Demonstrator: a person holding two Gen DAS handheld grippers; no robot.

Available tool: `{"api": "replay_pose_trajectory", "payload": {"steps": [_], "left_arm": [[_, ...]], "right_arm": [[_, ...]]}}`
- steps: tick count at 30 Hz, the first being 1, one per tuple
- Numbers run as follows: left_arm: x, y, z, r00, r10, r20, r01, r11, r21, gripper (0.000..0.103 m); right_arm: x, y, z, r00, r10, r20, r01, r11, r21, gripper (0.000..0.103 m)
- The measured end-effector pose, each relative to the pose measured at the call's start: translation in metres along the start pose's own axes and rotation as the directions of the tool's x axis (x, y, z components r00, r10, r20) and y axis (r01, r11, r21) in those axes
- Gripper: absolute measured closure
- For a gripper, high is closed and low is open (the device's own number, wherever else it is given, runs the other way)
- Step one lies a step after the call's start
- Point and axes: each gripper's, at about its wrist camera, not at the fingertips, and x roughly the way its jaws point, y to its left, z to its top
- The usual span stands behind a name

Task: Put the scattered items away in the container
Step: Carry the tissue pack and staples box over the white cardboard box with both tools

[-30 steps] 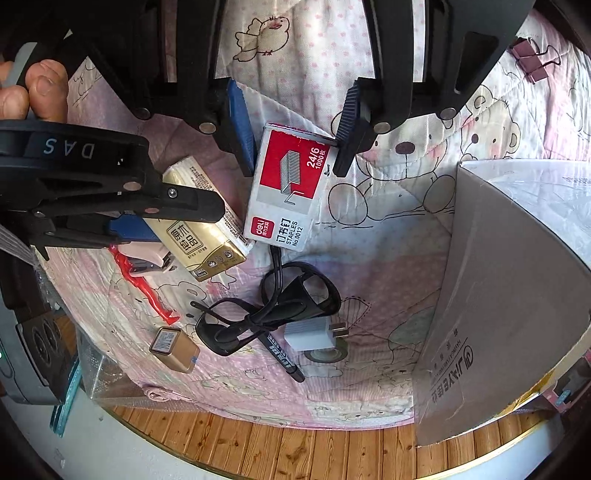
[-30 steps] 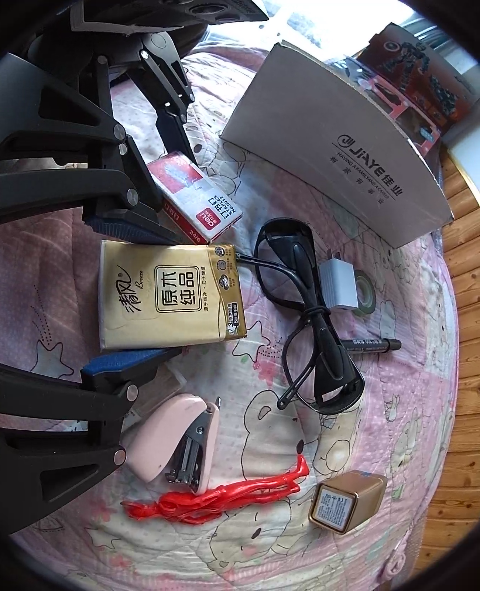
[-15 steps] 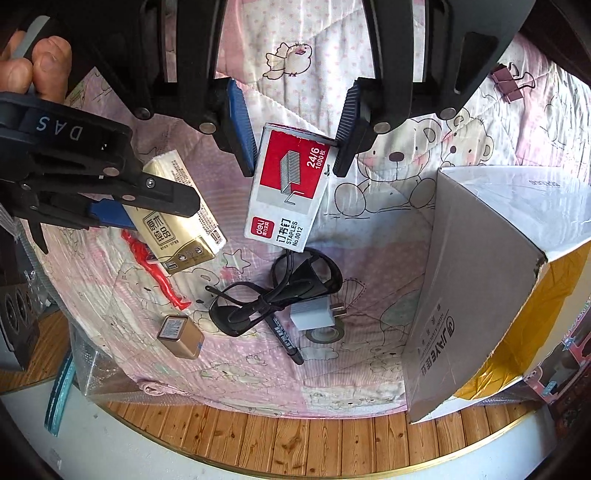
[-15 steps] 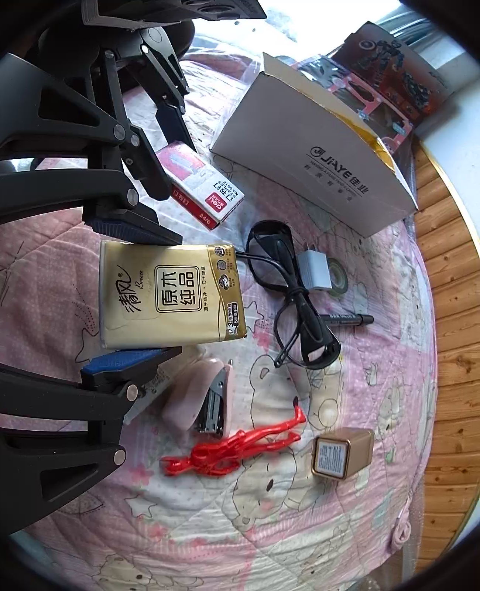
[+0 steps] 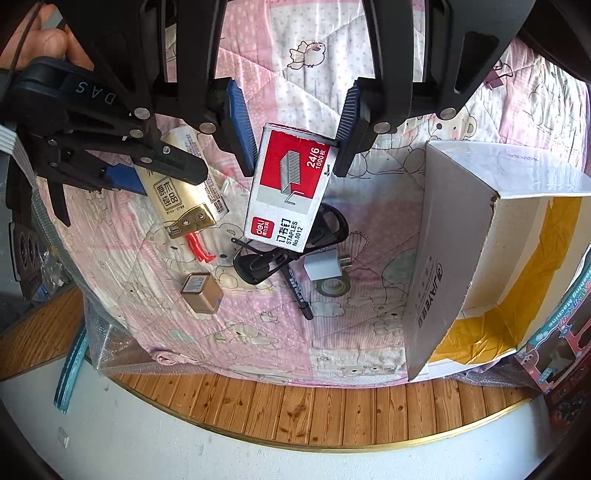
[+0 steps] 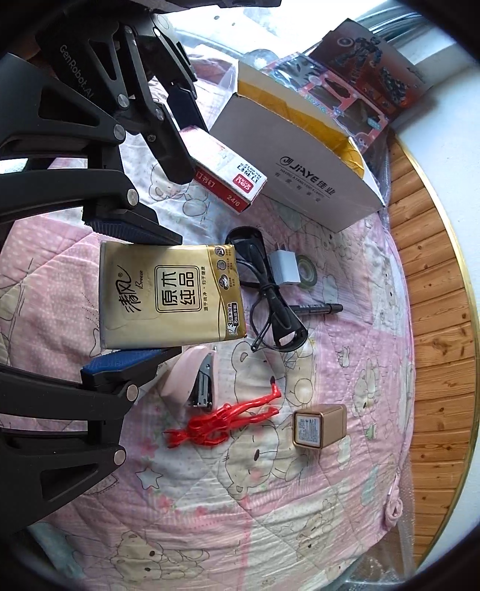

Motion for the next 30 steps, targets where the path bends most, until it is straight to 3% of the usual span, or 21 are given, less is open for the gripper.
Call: {"api": "replay_pose_trajectory", "payload": {"steps": [18, 30], "left_arm": [[-0.038, 0.054, 0.035, 0.996, 0.006, 0.088, 0.005, 0.993, -0.117, 0.060], [-0.071, 0.117, 0.065, 0.983, 0.081, 0.166, -0.046, 0.977, -0.206, 0.060]], "right_arm": [[-0.006, 0.059, 0.052, 0.999, 0.034, 0.041, -0.031, 0.997, -0.071, 0.050], [-0.001, 0.131, 0.103, 0.991, 0.116, 0.061, -0.106, 0.983, -0.152, 0.050]]}}
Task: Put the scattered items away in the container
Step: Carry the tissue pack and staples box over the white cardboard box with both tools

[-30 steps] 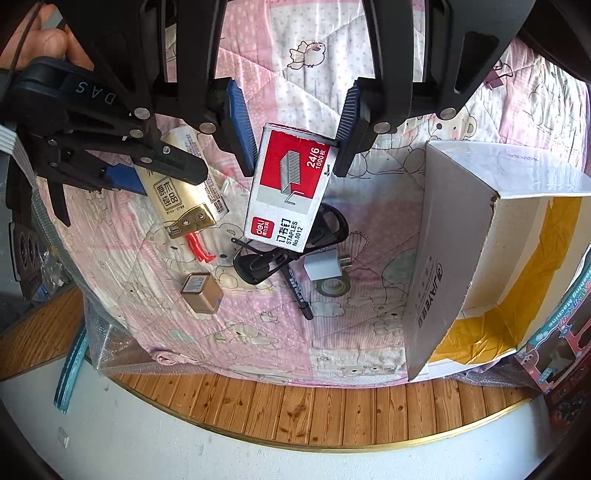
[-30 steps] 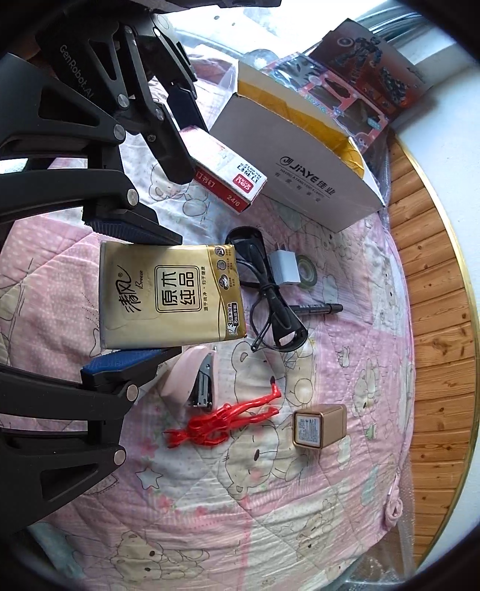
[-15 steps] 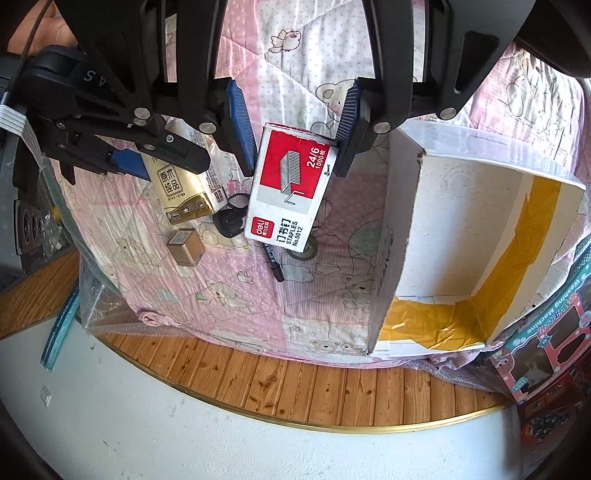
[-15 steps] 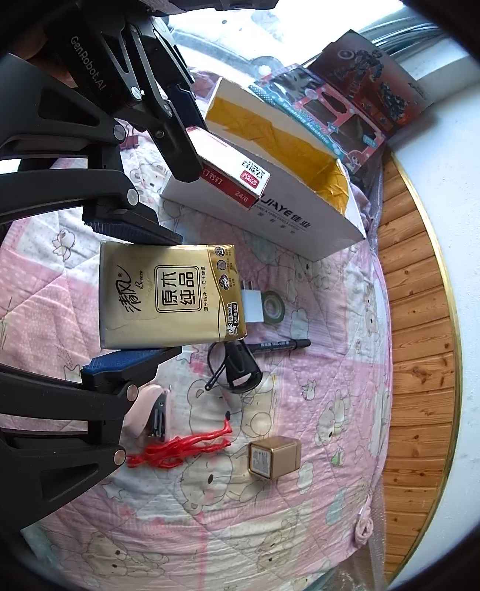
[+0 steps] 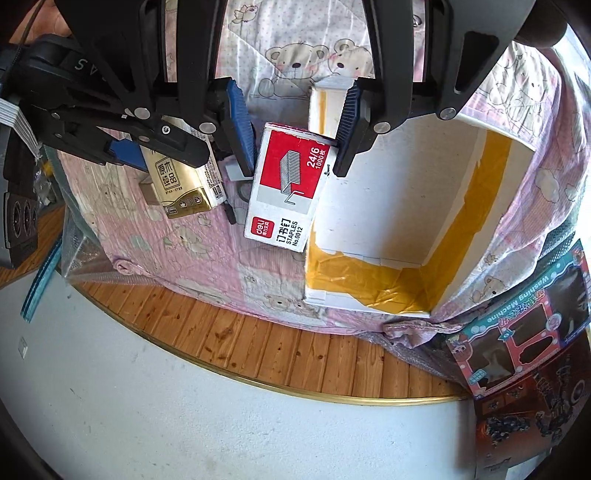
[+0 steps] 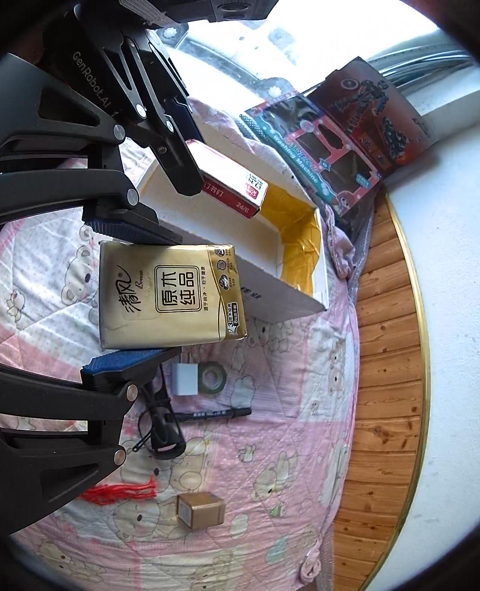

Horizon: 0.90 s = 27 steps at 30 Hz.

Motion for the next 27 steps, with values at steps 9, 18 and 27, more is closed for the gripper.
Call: {"api": "replay_pose_trajectory", "payload": {"steps": [9, 18, 27], "left_arm": [[-0.003, 0.065, 0.019, 0.996, 0.090, 0.015, -0.089, 0.992, -0.085, 0.060], [0.019, 0.118, 0.028, 0.982, 0.185, -0.025, -0.187, 0.975, -0.116, 0.060], [0.052, 0.147, 0.029, 0.970, 0.222, -0.101, -0.234, 0.964, -0.123, 0.044]], "right_arm": [[0.029, 0.048, 0.032, 0.999, 0.048, -0.006, -0.048, 0.997, -0.067, 0.050], [0.075, 0.087, 0.044, 0.996, 0.065, -0.058, -0.072, 0.988, -0.139, 0.050], [0.115, 0.100, 0.041, 0.994, 0.040, -0.105, -0.057, 0.983, -0.172, 0.047]]}}
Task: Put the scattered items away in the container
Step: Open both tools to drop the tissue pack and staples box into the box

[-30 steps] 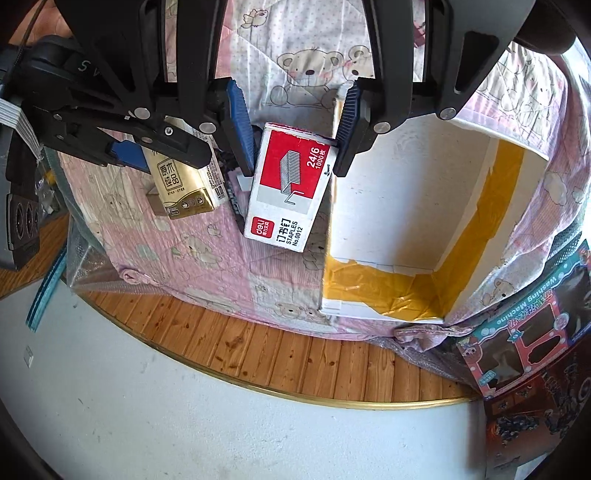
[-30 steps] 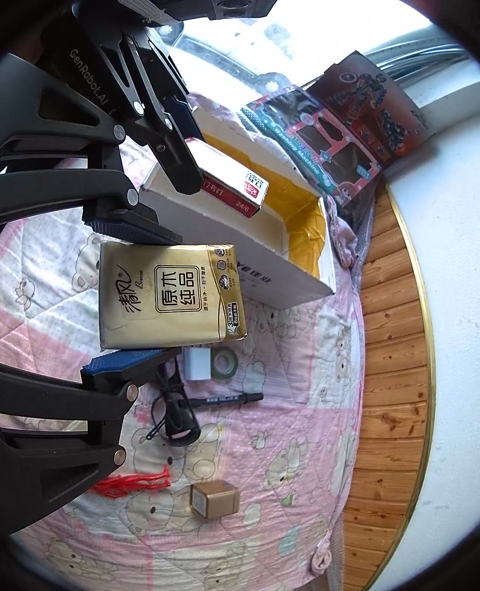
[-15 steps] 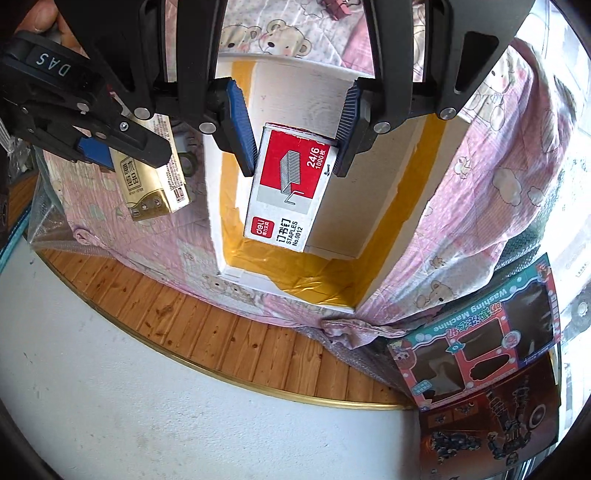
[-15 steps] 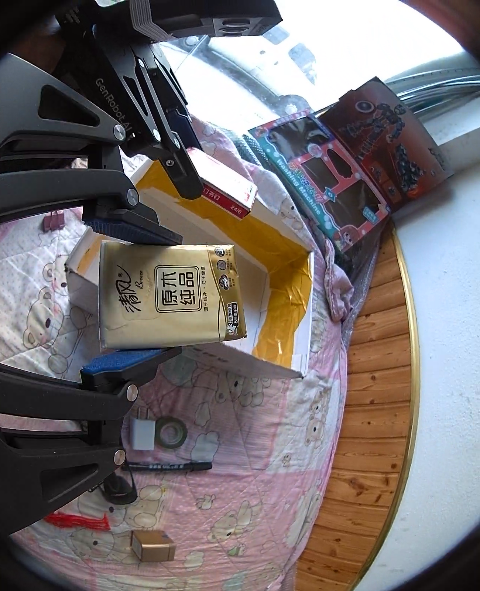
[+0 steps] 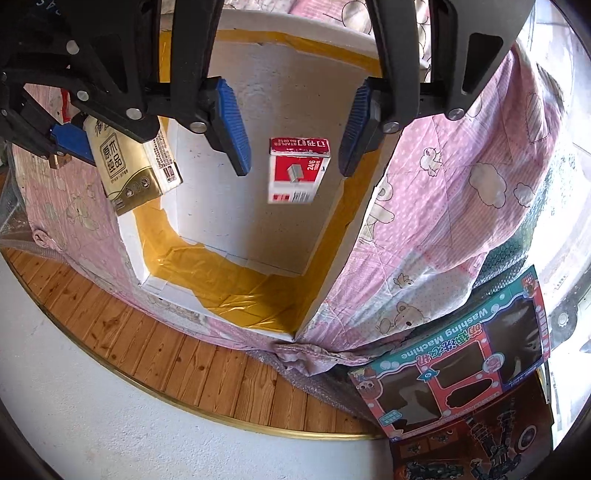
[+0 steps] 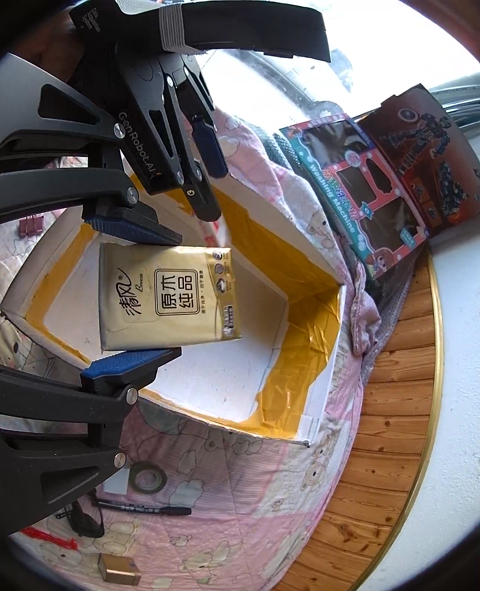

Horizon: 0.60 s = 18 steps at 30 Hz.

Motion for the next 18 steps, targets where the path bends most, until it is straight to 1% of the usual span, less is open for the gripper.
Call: {"api": "replay_pose_trajectory", "payload": {"steps": [1, 4, 5, 6, 9, 11, 13, 14, 15, 16, 18], "left_arm": [[0.001, 0.003, 0.000, 1.000, 0.005, 0.006, -0.005, 1.000, -0.010, 0.040], [0.001, 0.011, 0.000, 1.000, -0.001, 0.022, 0.002, 0.999, -0.034, 0.040], [0.001, 0.013, 0.001, 1.000, 0.003, 0.028, -0.002, 0.999, -0.040, 0.040], [0.002, 0.016, 0.001, 0.999, 0.010, 0.033, -0.008, 0.999, -0.043, 0.040], [0.001, 0.027, 0.004, 0.997, 0.061, 0.054, -0.058, 0.997, -0.059, 0.040], [0.002, 0.036, 0.005, 0.993, 0.095, 0.068, -0.090, 0.994, -0.069, 0.040], [0.008, 0.044, 0.006, 0.990, 0.129, 0.064, -0.124, 0.990, -0.070, 0.040], [0.013, 0.046, 0.005, 0.989, 0.137, 0.054, -0.133, 0.989, -0.065, 0.040], [0.020, 0.046, 0.004, 0.989, 0.141, 0.034, -0.139, 0.989, -0.051, 0.040], [0.028, 0.046, 0.001, 0.989, 0.146, 0.004, -0.145, 0.989, -0.035, 0.056], [0.042, 0.045, -0.005, 0.989, 0.141, -0.049, -0.142, 0.990, -0.020, 0.084]], "right_arm": [[0.001, -0.003, -0.001, 1.000, 0.010, 0.003, -0.010, 1.000, 0.010, 0.047], [0.006, -0.007, -0.004, 0.999, 0.044, -0.008, -0.044, 0.999, 0.024, 0.046], [0.006, -0.007, -0.004, 0.999, 0.034, -0.006, -0.034, 0.999, 0.022, 0.046], [0.004, -0.008, -0.005, 1.000, 0.014, 0.007, -0.014, 1.000, 0.026, 0.046], [-0.008, -0.020, -0.008, 0.997, -0.064, 0.051, 0.059, 0.995, 0.086, 0.046], [-0.009, -0.027, -0.011, 0.992, -0.113, 0.049, 0.107, 0.988, 0.115, 0.046], [-0.004, -0.033, -0.016, 0.987, -0.159, 0.023, 0.155, 0.980, 0.128, 0.047], [0.001, -0.036, -0.018, 0.985, -0.171, 0.000, 0.170, 0.977, 0.132, 0.053], [0.008, -0.039, -0.021, 0.986, -0.167, -0.027, 0.169, 0.976, 0.137, 0.062], [0.015, -0.042, -0.024, 0.985, -0.160, -0.056, 0.167, 0.975, 0.144, 0.085], [0.018, -0.046, -0.030, 0.986, -0.151, -0.064, 0.159, 0.975, 0.155, 0.087]]}}
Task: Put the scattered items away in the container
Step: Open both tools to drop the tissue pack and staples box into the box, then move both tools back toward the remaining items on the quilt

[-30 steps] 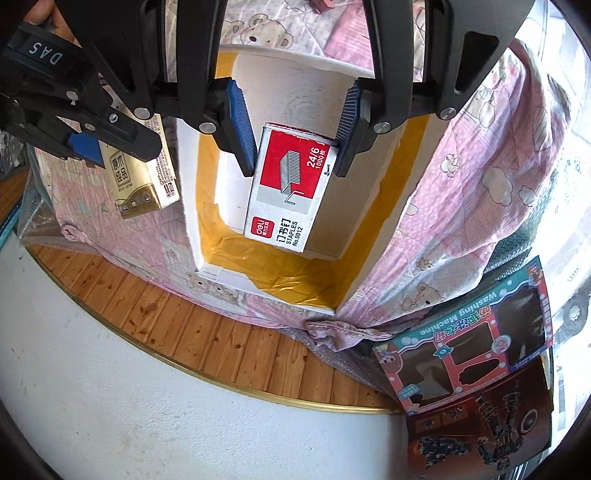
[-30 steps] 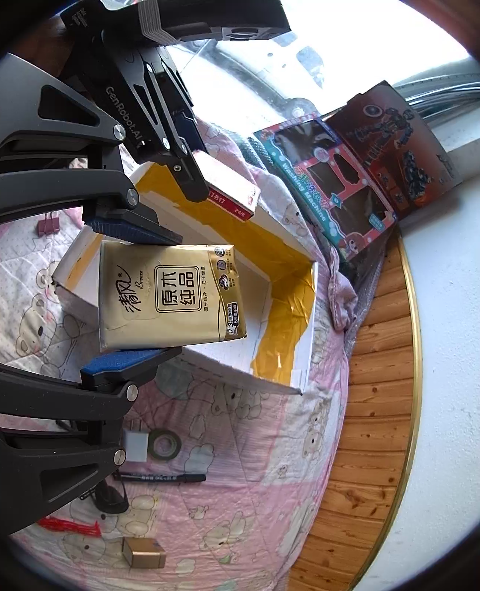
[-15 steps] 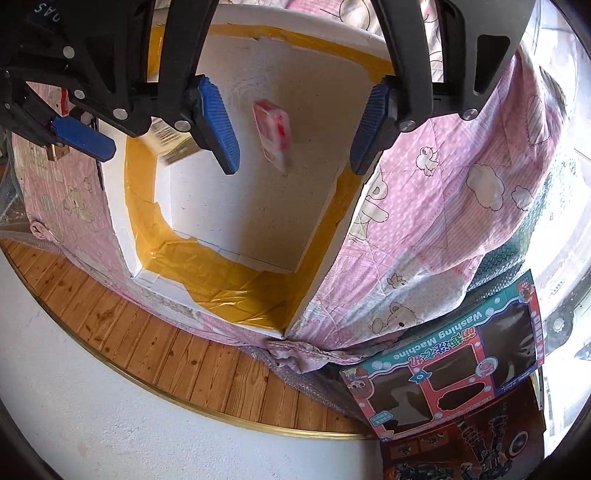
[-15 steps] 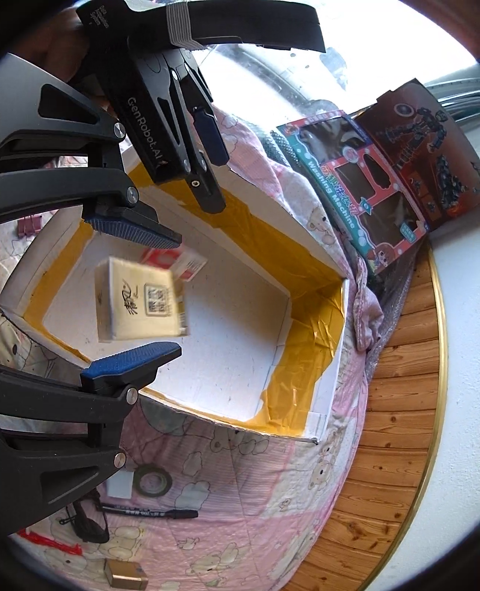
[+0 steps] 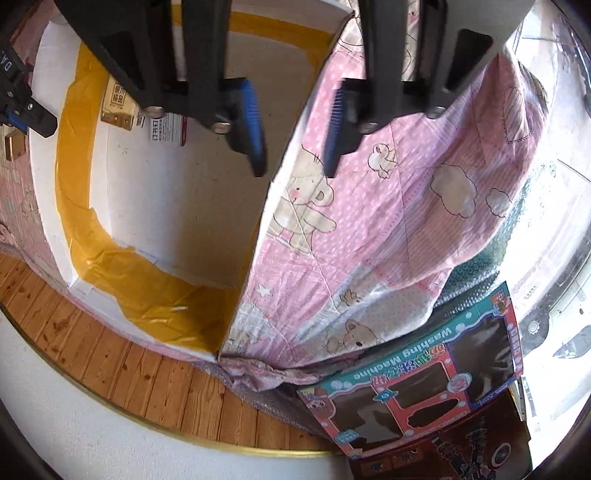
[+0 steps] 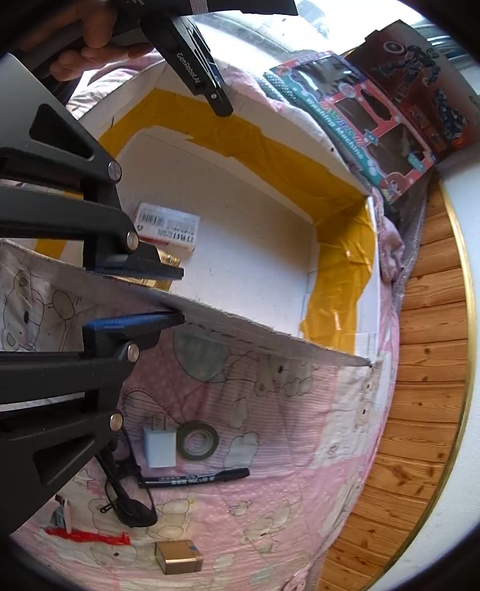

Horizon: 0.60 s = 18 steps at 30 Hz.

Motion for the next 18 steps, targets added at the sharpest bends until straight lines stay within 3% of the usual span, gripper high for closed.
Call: {"api": "replay_pose_trajectory", "payload": {"steps": [3, 5, 8, 11, 12, 14, 18], "left_arm": [[0.000, 0.000, -0.005, 1.000, 0.021, -0.003, -0.021, 1.000, 0.011, 0.089], [-0.005, 0.000, -0.011, 1.000, 0.003, -0.014, -0.003, 1.000, 0.010, 0.090], [-0.014, -0.006, -0.023, 0.999, 0.034, -0.011, -0.034, 0.999, 0.043, 0.089], [-0.017, -0.008, -0.027, 0.998, 0.057, -0.033, -0.056, 0.998, 0.039, 0.085], [-0.017, -0.009, -0.027, 0.996, 0.076, -0.038, -0.074, 0.997, 0.035, 0.080], [-0.024, -0.011, -0.028, 0.994, 0.100, -0.032, -0.099, 0.995, 0.021, 0.074], [-0.068, -0.028, -0.034, 0.991, 0.116, 0.074, -0.119, 0.992, 0.040, 0.056]], "right_arm": [[-0.007, -0.010, -0.008, 0.999, 0.031, -0.006, -0.031, 0.998, 0.046, 0.090], [-0.013, -0.011, -0.019, 0.999, 0.032, -0.009, -0.031, 0.998, 0.051, 0.090], [-0.023, -0.011, -0.035, 0.999, 0.036, -0.018, -0.035, 0.998, 0.057, 0.089], [-0.026, -0.010, -0.040, 0.999, 0.054, -0.007, -0.054, 0.998, 0.037, 0.081], [-0.028, -0.013, -0.040, 0.997, 0.077, 0.000, -0.077, 0.996, 0.042, 0.080], [-0.037, -0.021, -0.043, 0.997, 0.076, 0.020, -0.077, 0.996, 0.049, 0.064], [-0.058, -0.035, -0.053, 0.994, 0.094, 0.062, -0.096, 0.995, 0.028, 0.057]]}}
